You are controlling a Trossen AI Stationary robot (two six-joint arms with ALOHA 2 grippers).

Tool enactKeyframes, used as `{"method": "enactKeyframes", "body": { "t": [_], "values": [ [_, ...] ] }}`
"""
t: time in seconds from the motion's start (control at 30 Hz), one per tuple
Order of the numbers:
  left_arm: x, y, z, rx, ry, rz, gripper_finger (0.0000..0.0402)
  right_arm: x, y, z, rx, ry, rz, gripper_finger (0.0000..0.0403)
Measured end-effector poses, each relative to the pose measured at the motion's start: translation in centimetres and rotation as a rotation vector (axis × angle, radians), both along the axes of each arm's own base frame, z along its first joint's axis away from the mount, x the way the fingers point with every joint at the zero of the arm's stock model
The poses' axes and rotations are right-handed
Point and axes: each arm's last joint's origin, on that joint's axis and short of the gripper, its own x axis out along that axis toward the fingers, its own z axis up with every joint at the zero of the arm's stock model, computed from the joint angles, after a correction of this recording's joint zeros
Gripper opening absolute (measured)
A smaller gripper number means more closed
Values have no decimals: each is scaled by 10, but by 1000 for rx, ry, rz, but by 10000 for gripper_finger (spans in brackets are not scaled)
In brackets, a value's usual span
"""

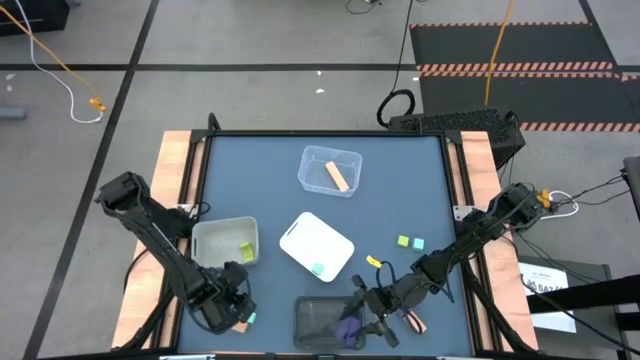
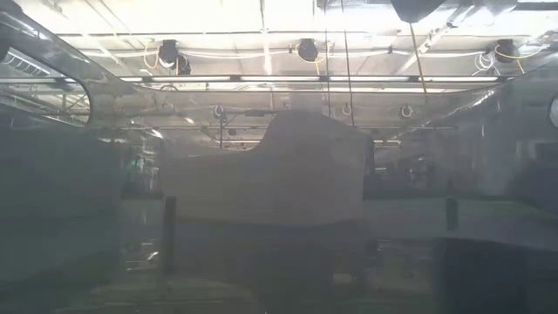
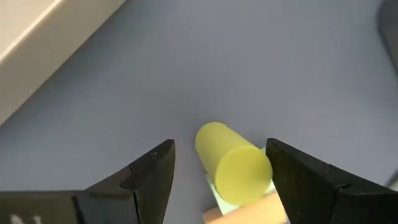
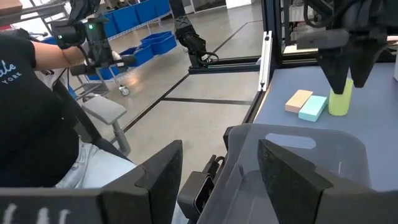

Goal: Sort & place blocks by color
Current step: Put the left green block into the gray bin

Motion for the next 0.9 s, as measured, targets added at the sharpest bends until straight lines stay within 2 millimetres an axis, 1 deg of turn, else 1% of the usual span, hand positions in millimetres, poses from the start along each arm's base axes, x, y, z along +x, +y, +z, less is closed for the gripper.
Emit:
{"method": "enactKeyframes", "body": {
  "t": [0.17,0.33,0.4,0.47,0.6,0.77,0.83,0.9],
  "values": [
    [2,-2,-9,25,18,5,250,1,-1,0,-1,2,-5,201],
    [4,-3,-10,-21,42,19,248,1,-1,-1,-7,10,-4,201],
    [4,-3,-10,-26,43,19,234,1,-1,-2,-9,13,-3,201],
    [5,-4,-10,-34,36,20,208,1,-1,-2,-10,14,-3,201],
    [6,-4,-9,-43,29,22,131,0,-2,-3,-17,24,-2,201],
    [8,-6,-6,-78,1,22,128,0,-2,-3,-22,30,-2,201],
    [9,-5,-1,-90,-18,16,128,0,-2,-4,-24,33,-2,201],
    [13,-4,8,-90,-81,3,128,0,-2,-4,-30,35,-2,201]
  ]
}}
